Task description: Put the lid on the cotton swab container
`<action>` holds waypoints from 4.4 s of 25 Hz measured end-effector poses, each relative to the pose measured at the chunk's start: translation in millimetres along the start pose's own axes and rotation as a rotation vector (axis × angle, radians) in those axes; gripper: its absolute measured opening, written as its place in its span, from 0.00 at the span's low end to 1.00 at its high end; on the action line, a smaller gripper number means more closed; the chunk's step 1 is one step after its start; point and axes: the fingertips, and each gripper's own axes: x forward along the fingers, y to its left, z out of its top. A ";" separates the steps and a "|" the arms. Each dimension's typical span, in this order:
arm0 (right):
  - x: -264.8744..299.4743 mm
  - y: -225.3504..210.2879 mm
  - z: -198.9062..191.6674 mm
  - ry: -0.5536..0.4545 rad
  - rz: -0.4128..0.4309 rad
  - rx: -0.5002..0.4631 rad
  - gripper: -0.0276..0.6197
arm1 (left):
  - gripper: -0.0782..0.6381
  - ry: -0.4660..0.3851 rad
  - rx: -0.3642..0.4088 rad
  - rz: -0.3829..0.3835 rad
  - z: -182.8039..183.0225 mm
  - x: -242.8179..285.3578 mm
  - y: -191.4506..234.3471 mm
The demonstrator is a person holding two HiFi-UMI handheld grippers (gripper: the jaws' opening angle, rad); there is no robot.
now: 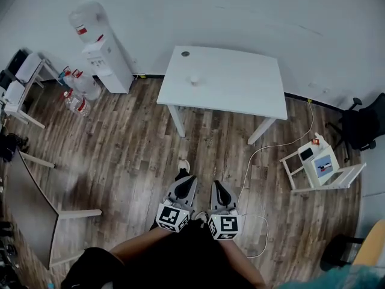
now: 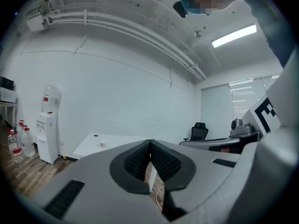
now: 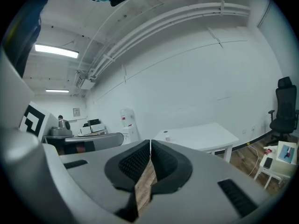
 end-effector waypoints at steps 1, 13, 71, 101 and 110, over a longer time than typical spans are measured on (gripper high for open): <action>4.6 -4.4 0.0 0.004 -0.008 -0.003 0.09 | 0.13 0.000 -0.005 -0.008 -0.2 7.7 1.7; 141.1 -53.8 10.7 0.099 -0.069 -0.066 0.09 | 0.13 0.003 -0.047 -0.047 13.5 117.3 86.4; 603.4 -172.7 30.0 0.322 0.069 -0.076 0.09 | 0.14 0.311 0.036 -0.057 -77.0 455.2 405.9; 648.8 -211.3 -13.7 0.465 0.183 -0.192 0.09 | 0.47 0.531 0.156 -0.130 -182.4 532.8 430.5; 642.4 -211.8 -21.1 0.468 0.222 -0.212 0.09 | 0.47 0.509 0.136 -0.113 -179.2 545.0 430.6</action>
